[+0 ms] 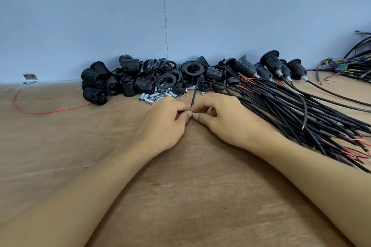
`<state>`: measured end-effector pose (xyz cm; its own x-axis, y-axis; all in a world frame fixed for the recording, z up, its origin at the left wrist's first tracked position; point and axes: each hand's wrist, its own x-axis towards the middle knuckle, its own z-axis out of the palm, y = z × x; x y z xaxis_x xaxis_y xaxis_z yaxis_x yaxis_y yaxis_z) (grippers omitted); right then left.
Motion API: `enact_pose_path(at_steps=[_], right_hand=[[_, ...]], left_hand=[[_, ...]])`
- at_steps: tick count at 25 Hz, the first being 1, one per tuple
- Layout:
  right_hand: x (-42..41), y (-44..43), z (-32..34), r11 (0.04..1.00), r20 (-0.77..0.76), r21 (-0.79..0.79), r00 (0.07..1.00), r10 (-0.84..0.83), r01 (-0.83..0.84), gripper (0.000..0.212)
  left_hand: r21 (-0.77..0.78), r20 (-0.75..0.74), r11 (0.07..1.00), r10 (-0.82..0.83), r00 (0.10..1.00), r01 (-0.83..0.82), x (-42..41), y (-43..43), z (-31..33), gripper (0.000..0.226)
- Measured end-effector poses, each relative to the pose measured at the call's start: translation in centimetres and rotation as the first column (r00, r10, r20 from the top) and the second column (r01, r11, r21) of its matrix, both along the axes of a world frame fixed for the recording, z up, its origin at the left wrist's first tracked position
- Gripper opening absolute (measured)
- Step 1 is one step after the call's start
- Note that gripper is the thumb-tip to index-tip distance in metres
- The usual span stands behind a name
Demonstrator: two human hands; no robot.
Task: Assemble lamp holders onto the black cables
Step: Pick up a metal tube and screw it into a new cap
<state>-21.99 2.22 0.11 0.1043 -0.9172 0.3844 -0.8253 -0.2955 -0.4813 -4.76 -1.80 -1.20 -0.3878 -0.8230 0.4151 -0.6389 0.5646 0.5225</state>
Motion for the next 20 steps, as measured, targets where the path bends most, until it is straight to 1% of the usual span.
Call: enact_pose_path(at_steps=[1, 2, 4, 7, 9, 12, 16, 18, 20], right_hand=[[0.1, 0.1, 0.0, 1.0, 0.056, -0.005, 0.998, 0.01, -0.01, 0.003], [0.2, 0.3, 0.1, 1.0, 0.117, -0.012, 0.993, 0.017, -0.015, 0.009], [0.5, 0.6, 0.4, 0.999, 0.228, -0.025, 0.973, 0.042, -0.038, 0.018], [0.8, 0.8, 0.3, 0.998, 0.325, -0.052, 0.944, 0.052, -0.037, 0.009], [0.8, 0.9, 0.4, 0.998, 0.382, -0.054, 0.923, 0.051, -0.033, 0.007], [0.7, 1.0, 0.5, 0.998, 0.412, -0.032, 0.91, 0.054, -0.045, 0.009], [0.5, 0.9, 0.6, 0.996, 0.461, 0.028, 0.885, 0.066, -0.089, 0.006], [0.5, 0.9, 0.6, 0.992, 0.494, 0.047, 0.866, 0.078, -0.116, 0.003], [0.5, 0.8, 0.6, 0.987, 0.561, 0.072, 0.824, 0.078, -0.142, 0.008]], left_hand=[[0.032, -0.093, 0.999, 0.022, 0.995, -0.019, 0.0, 0.1, 0.1, 0.016], [0.08, -0.201, 0.996, 0.046, 0.979, -0.031, 0.0, 0.3, 0.1, 0.016], [0.184, -0.399, 0.983, 0.087, 0.913, -0.014, 0.0, 0.7, 0.4, 0.017], [0.331, -0.596, 0.94, 0.146, 0.79, 0.076, -0.3, 1.3, 0.6, 0.016], [0.409, -0.669, 0.899, 0.178, 0.722, 0.157, -0.4, 1.5, 0.8, 0.017], [0.466, -0.72, 0.855, 0.216, 0.659, 0.23, -0.4, 1.5, 0.9, 0.017], [0.483, -0.781, 0.813, 0.231, 0.581, 0.326, -0.2, 1.5, 1.1, 0.007], [0.482, -0.811, 0.796, 0.248, 0.53, 0.366, -0.2, 1.4, 1.2, 0.008], [0.476, -0.836, 0.781, 0.257, 0.485, 0.406, -0.1, 1.5, 1.3, 0.012]])
